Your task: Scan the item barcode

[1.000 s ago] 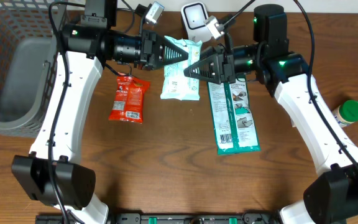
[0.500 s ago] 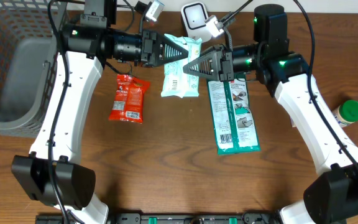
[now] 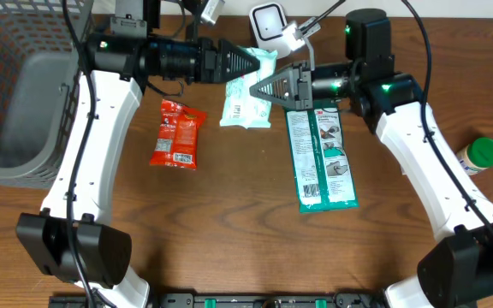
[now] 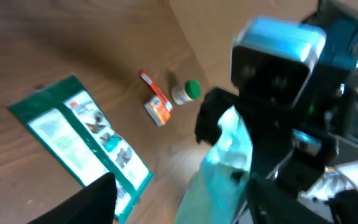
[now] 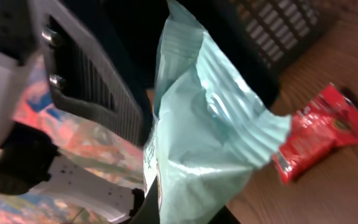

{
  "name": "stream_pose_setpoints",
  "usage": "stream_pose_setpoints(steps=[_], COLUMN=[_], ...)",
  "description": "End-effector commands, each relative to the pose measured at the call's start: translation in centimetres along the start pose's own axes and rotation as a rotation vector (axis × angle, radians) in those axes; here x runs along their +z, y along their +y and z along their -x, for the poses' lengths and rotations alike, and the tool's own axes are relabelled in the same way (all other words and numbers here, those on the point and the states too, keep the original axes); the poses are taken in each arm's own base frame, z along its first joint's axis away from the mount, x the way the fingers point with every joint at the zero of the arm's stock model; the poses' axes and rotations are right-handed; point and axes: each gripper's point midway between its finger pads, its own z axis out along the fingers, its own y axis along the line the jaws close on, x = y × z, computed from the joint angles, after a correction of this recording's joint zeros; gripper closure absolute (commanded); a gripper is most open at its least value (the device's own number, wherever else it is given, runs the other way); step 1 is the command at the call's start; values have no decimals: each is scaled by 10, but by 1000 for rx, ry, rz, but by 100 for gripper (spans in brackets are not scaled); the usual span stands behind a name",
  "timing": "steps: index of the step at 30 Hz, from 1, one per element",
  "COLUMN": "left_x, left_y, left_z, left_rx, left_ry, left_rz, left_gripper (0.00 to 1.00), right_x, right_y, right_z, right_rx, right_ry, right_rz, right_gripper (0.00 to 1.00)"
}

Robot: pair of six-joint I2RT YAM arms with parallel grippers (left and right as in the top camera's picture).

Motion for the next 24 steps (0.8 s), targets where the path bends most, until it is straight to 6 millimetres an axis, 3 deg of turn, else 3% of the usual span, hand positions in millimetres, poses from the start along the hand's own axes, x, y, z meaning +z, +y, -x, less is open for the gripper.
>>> stream_pose_setpoints(steps=[1,7,12,16,21,24], left_x=[-7,-27,-58,-91,-139,-162], left_y=[18,36,84,125,164,176], left_z=[10,19,15,-3,-17,-23], left_rx=[11,-15,-143,-226,-316,-374], left_ry=[-37,-86,-129,-131,-165,-199], left_rz=[54,109,349,640,1008,1161], left_gripper=[28,25,25,26,25,25], right_x=[8,4,-7,-30,-60,-73], right_y=[-15,-45,-61,-64,-47,-41], right_z=[-4,-15,-19,-13,9,18], right_rx=[-48,9,42,15,-81,-143], right_ry=[2,18,35,73,82,84], right_rz=[-103,-279,-426,-637,-881,-1001], right_gripper=[99,99,99,99,99,99])
